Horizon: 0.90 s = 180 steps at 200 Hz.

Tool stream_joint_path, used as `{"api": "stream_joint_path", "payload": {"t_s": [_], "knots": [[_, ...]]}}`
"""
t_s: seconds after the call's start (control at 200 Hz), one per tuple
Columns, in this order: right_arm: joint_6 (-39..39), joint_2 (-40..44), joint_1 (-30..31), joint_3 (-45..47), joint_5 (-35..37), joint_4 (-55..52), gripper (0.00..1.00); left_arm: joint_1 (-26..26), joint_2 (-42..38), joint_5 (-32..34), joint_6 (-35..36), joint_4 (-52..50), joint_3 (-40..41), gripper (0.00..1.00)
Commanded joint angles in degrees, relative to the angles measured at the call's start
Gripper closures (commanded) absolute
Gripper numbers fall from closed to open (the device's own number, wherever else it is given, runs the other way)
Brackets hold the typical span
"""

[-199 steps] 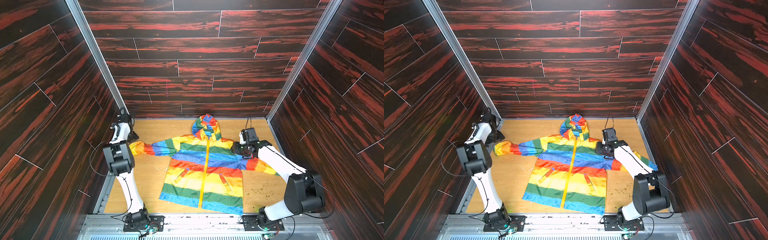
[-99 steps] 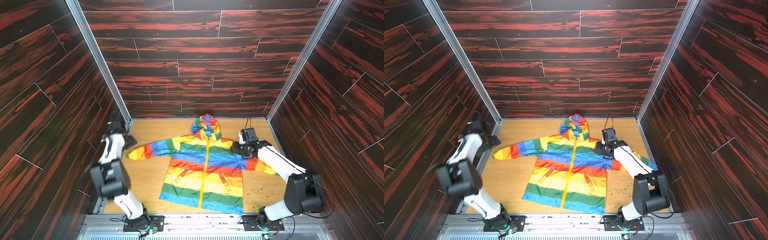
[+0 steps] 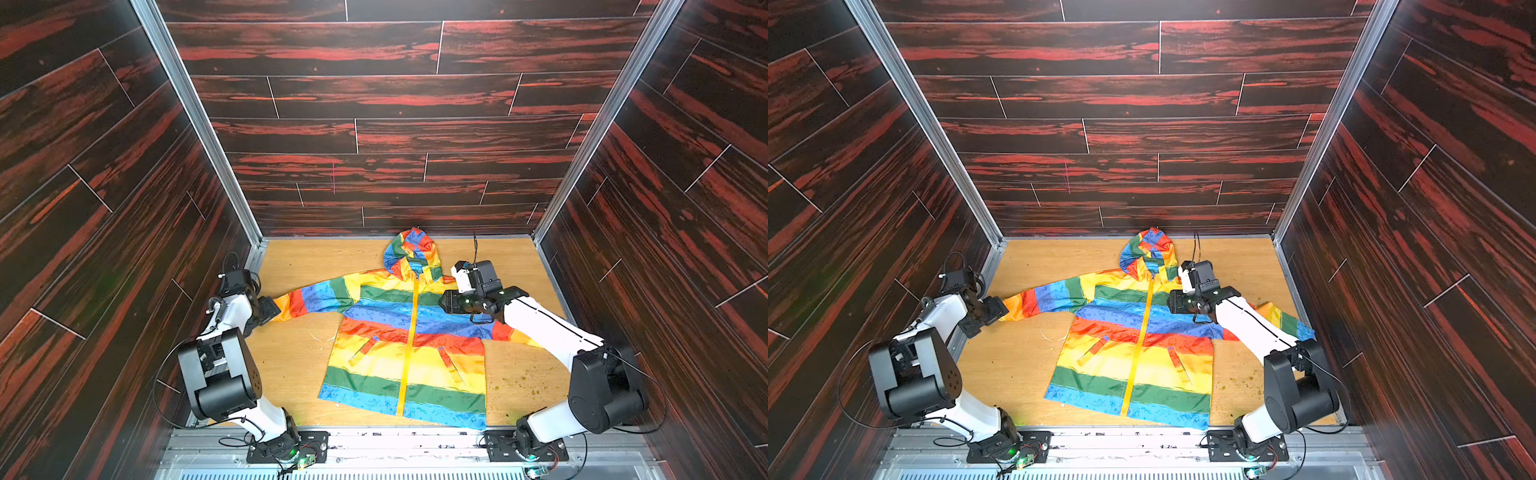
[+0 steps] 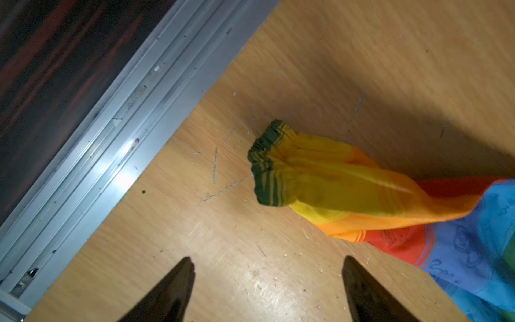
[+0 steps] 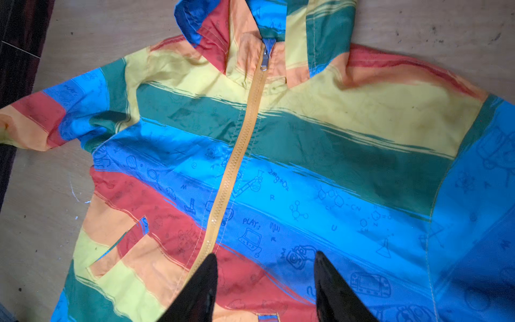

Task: Unzip the jacket
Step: Flatten out the jacket at the center of the board.

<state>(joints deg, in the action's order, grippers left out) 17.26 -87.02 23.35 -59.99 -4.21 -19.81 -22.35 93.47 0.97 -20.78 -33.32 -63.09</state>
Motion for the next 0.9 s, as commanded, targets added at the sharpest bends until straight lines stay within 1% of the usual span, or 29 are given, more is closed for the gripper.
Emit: {"api": "stream_joint_path", "payload": {"t_s": [0.0,0.105,0.14,0.21,0.331,0.401,0.446,0.511,0.551,0.591,0.726,0.776,0.897], "knots": [[-0.9,-0.3,0.0,-0.4,-1.5,0.9,0.43,-0.3,4.4,0.7,1.0,-2.0,-3.6,0.19],[-0.9,0.4,0.1,-0.1,-1.5,1.3,0.43,-0.3,6.5,-0.5,0.6,-0.3,-5.0,0.19],[-0.8,0.5,0.1,0.0,-1.8,1.4,0.43,-0.3,6.7,-0.7,0.7,2.1,-6.0,0.19],[-0.6,0.5,0.1,0.1,-2.0,1.4,0.43,-0.4,10.0,-1.6,1.1,2.5,-8.2,0.2],[-0.5,0.5,0.1,0.0,-2.2,1.2,0.43,-0.4,13.6,-1.8,2.1,1.5,-12.0,0.28],[-0.3,0.6,0.1,0.1,-2.0,1.3,0.44,-0.4,15.0,-0.9,2.6,1.2,-13.6,0.39],[-0.2,0.6,0.1,0.0,-1.9,1.1,0.44,-0.4,15.9,-0.5,2.8,0.9,-14.7,0.41],[-0.1,0.4,0.1,0.0,-1.9,1.1,0.44,-0.4,17.3,-0.4,3.3,0.8,-16.6,0.48],[0.1,0.4,0.1,0.0,-1.9,1.1,0.45,-0.4,18.2,-0.3,3.5,-1.4,-17.7,0.52],[0.0,0.3,0.1,-0.1,-1.9,1.0,0.45,-0.4,19.2,0.0,3.7,-2.3,-19.1,0.59],[0.1,0.0,0.1,-0.4,-1.5,0.7,0.45,-0.4,21.8,1.3,4.5,-7.0,-24.9,0.91],[0.2,-0.1,0.1,-0.6,-1.3,0.6,0.45,-0.4,21.7,2.1,4.7,-9.0,-26.6,1.0],[0.5,-0.9,0.1,-1.2,-0.6,0.3,0.46,-0.3,21.1,3.3,5.0,-16.7,-31.2,1.0]]}}
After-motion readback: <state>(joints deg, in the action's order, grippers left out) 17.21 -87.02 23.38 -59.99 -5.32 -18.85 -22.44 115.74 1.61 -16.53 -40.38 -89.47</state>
